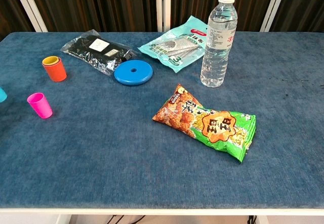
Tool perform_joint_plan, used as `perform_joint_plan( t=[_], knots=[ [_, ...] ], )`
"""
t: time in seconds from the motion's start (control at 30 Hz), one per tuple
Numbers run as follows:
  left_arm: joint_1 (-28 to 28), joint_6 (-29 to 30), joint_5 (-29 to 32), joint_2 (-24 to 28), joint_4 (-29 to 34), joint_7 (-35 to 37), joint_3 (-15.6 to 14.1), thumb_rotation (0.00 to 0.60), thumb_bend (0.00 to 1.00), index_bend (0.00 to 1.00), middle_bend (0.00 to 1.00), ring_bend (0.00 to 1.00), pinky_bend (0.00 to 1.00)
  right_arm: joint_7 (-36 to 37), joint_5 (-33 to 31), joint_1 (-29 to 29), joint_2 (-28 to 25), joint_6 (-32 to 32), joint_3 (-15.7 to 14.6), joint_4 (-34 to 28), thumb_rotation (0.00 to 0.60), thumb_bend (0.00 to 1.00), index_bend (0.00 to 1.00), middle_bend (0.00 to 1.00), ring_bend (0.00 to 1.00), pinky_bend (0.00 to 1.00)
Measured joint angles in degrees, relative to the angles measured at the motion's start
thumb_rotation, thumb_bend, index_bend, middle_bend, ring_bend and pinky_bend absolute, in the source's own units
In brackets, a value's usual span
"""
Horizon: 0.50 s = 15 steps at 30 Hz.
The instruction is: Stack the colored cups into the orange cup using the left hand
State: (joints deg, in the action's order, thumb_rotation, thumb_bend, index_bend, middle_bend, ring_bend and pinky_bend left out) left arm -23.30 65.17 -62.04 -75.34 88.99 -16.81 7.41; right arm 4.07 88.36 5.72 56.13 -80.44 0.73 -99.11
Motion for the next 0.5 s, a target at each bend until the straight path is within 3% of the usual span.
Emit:
perform_joint_plan(
  t=[0.23,0.5],
  knots=[
    [-3.8,-1.3,4.5,1.5,2.8,-3.0,4.2,0.600,0.25,0.51,0.56,0.21,0.05,1.0,0.3,-0.1,0.3,0.1,-0.3,0.6,0.600,0.21,0.00,0.00,0.00,0.00],
    [-11.0,-5.1,12.8,-2.5,0.1,-8.5,8.2,0.600,0.24,0.51,0.56,0.21,0.05,1.6,0.9,-0.2,-0.2,-0.4,-0.3,0.4,0.600,0.21,0.00,0.00,0.00,0.00]
  ],
)
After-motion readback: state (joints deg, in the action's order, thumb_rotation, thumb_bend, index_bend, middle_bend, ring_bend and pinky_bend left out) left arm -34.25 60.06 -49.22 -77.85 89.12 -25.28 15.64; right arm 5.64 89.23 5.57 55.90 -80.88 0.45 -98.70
